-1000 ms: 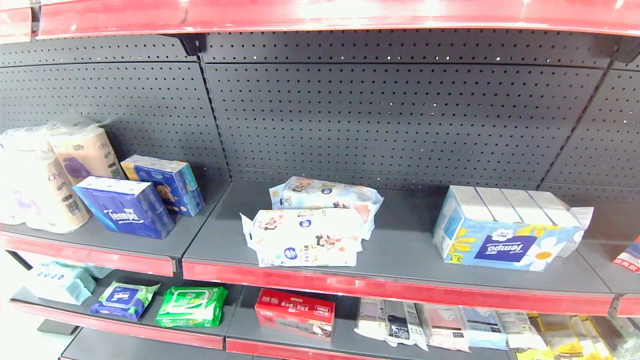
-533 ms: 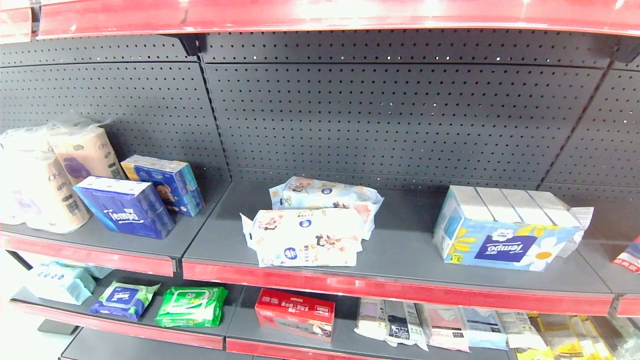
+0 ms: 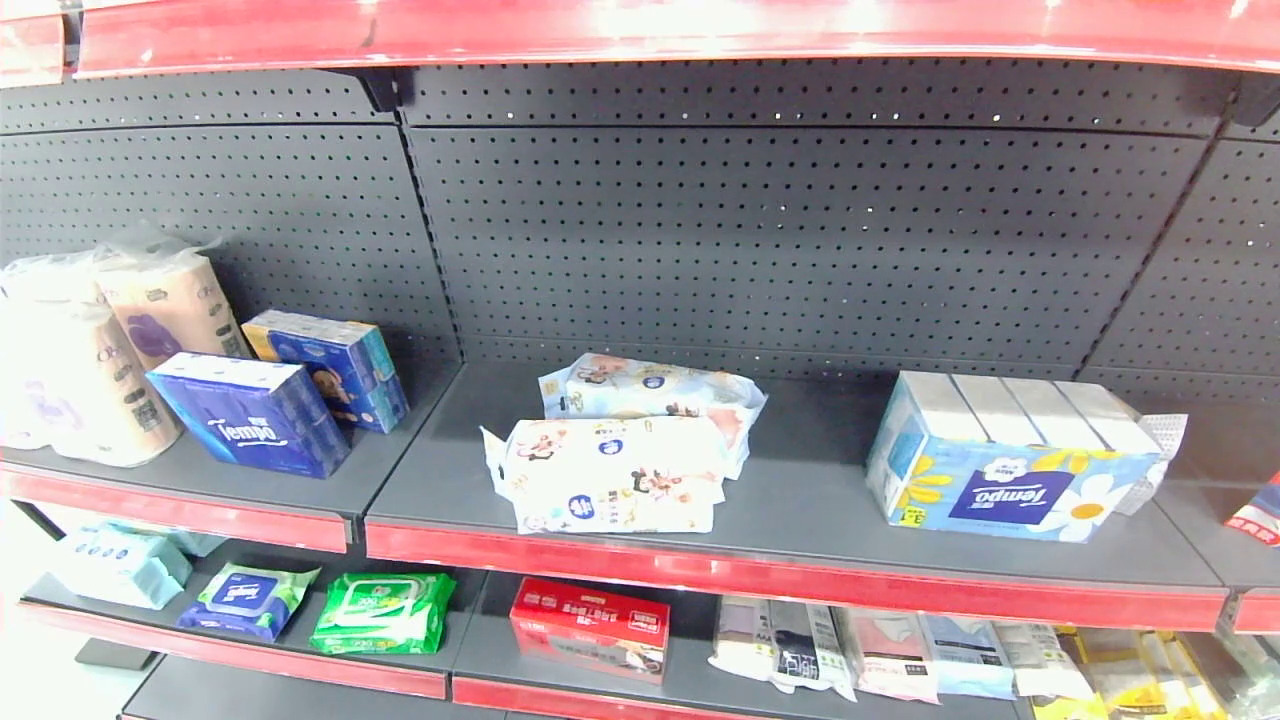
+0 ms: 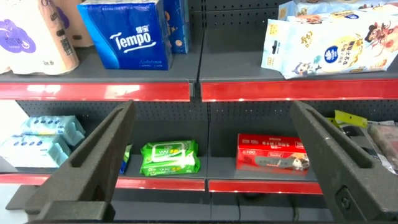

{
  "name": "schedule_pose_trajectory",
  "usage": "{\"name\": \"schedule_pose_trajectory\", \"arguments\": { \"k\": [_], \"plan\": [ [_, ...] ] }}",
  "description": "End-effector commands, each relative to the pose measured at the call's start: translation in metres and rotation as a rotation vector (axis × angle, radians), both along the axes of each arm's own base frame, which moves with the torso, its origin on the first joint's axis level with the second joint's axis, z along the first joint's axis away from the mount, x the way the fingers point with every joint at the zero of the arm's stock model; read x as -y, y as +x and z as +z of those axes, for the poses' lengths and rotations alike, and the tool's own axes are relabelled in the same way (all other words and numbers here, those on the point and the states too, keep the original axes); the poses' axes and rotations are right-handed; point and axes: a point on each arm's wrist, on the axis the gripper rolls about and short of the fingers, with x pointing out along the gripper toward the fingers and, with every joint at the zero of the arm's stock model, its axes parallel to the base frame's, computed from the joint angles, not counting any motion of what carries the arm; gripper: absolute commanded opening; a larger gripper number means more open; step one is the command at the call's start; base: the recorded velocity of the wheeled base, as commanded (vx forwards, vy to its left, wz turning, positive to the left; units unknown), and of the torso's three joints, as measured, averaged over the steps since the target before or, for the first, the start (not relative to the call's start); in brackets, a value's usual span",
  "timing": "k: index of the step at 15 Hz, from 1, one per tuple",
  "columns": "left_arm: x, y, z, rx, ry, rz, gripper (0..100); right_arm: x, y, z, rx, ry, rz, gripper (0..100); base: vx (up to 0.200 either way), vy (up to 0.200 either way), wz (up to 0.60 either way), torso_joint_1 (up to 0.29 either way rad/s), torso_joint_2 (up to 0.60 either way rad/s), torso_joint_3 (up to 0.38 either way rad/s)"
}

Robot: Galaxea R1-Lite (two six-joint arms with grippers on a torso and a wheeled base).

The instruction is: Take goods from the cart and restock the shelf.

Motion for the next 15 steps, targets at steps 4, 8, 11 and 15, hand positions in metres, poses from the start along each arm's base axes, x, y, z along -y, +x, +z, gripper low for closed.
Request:
{"name": "schedule_pose_trajectory", "arguments": {
  "k": [4, 8, 11, 15],
  "plan": [
    [0.000, 0.000, 0.000, 0.002, 0.006, -0.011, 100, 0.000, 0.000, 0.000, -0.003, 0.002, 0.001, 0, 0.000, 0.000, 0.00, 0.000, 0.00, 0.000],
    [0.000, 0.000, 0.000, -0.001, 0.003, -0.013, 100, 0.000, 0.000, 0.000, -0.003, 0.004, 0.001, 0, 0.000, 0.000, -0.60, 0.001, 0.00, 0.002],
    [0.000, 0.000, 0.000, -0.001, 0.000, -0.013, 100, 0.000, 0.000, 0.000, -0.003, 0.004, 0.007, 0, 0.000, 0.000, -0.40, 0.005, 0.00, -0.003],
    [0.000, -0.003, 0.021, 0.034, -0.008, 0.003, 100, 0.000, 0.000, 0.000, -0.003, 0.006, 0.007, 0, 0.000, 0.000, 0.00, 0.000, 0.00, 0.000]
  ]
}}
